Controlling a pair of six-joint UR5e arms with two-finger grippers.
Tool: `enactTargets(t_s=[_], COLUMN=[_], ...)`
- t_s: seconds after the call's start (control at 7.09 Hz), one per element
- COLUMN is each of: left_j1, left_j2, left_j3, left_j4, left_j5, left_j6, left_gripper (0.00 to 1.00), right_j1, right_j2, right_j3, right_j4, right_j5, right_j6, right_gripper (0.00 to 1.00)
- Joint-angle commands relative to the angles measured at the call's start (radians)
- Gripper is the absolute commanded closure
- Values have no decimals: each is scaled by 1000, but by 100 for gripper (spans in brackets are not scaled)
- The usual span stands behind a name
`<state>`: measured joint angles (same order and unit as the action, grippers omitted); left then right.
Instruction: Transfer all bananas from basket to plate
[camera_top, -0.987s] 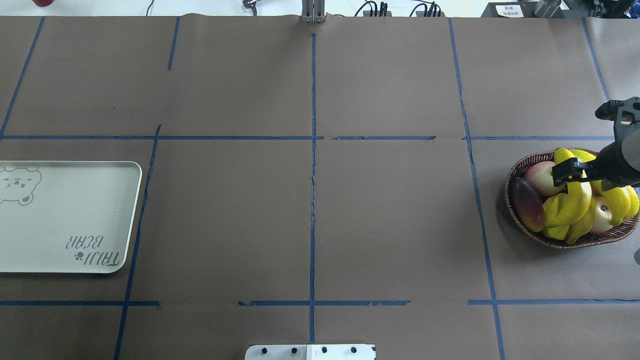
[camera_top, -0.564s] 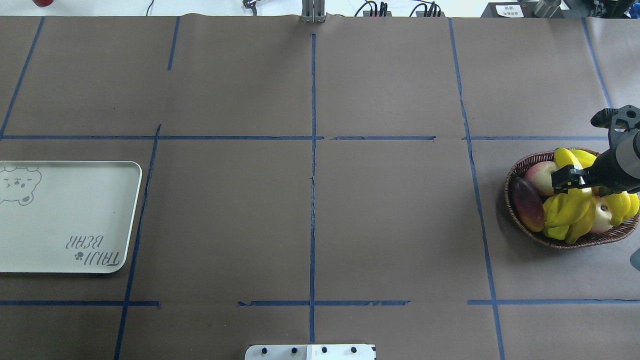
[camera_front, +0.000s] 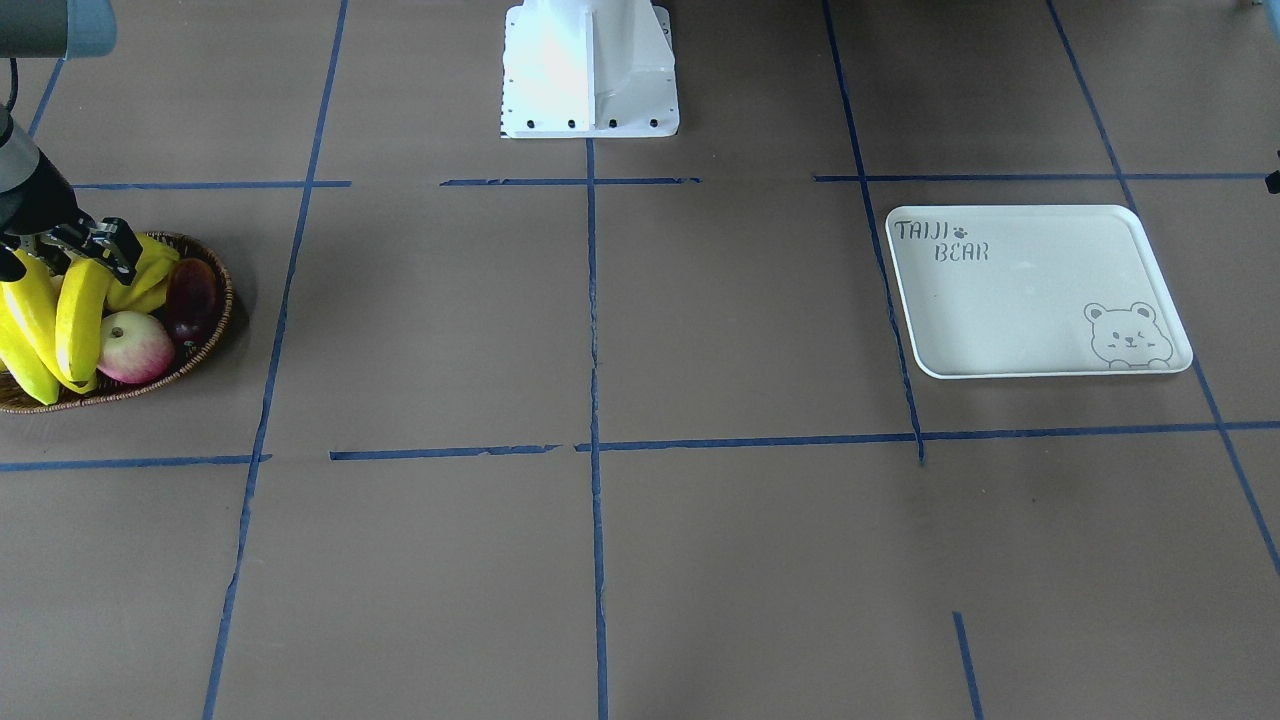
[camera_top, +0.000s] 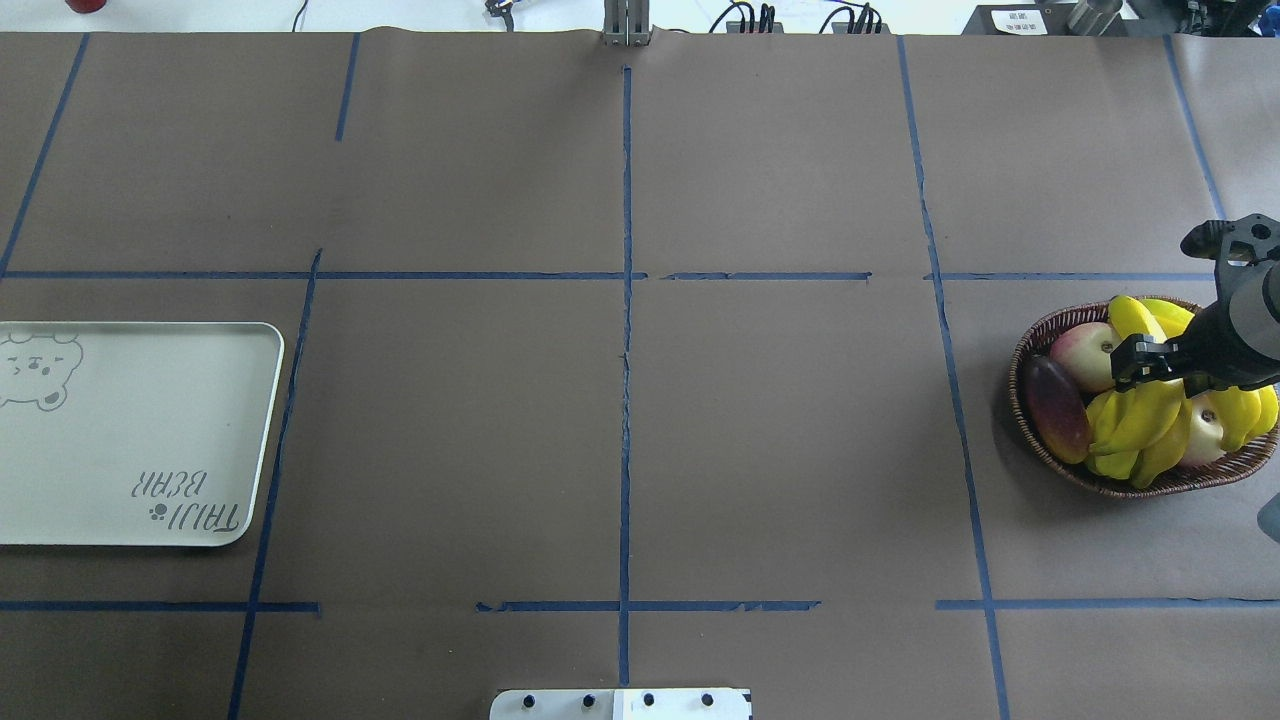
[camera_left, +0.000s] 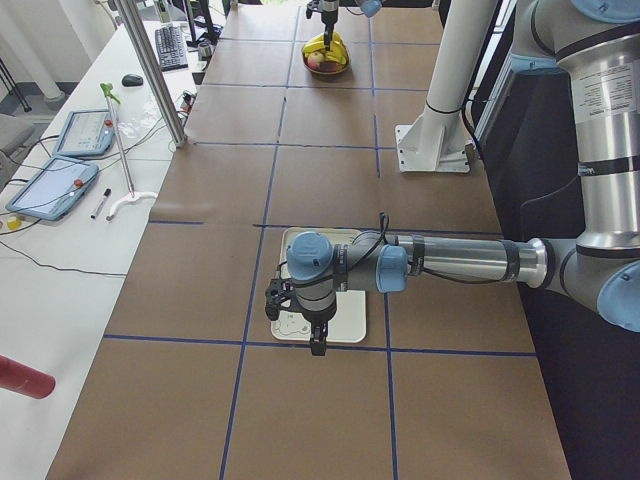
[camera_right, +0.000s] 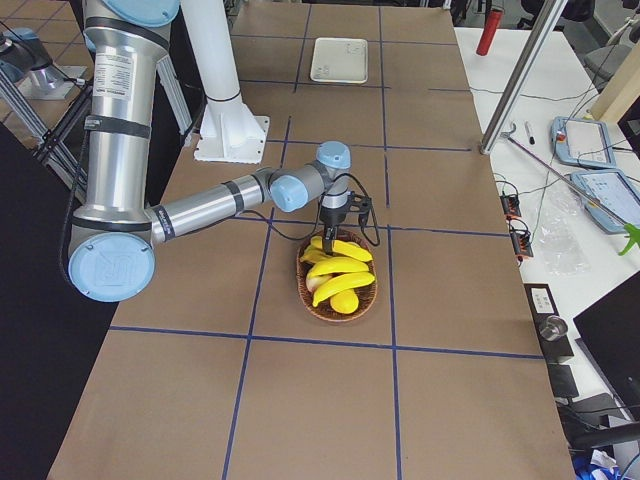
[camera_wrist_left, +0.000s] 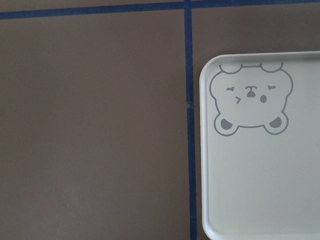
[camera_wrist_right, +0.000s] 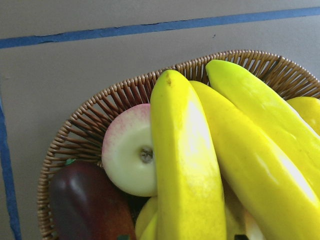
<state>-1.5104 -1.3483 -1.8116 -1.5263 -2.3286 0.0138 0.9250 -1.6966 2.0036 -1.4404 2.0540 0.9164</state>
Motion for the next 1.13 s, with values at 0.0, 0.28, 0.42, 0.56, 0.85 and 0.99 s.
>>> enactTargets(t_s=[0.0,0.28,0.42,0.56,0.85,0.99], left_j1=[-1,1,-1,-1,-1,-1], left_j2=[0,0,0,0,-2,-2], left_j3=[0,0,0,0,0,0], left_j4=[0,0,0,0,0,0], left_j5=[0,0,0,0,0,0], left_j6=[0,0,0,0,0,0], left_gripper=[0,0,0,0,0,0], right_j1=[0,0,0,0,5,12], right_j2=[0,3,5,8,9,0], right_j3=[-5,-5,-5,-2,39,94], right_j4=[0,0,0,0,-2,-9], right_j5=[0,2,2,2,5,11], right_j6=[1,1,1,1,1,1], right_gripper=[31,61,73,79,81,82])
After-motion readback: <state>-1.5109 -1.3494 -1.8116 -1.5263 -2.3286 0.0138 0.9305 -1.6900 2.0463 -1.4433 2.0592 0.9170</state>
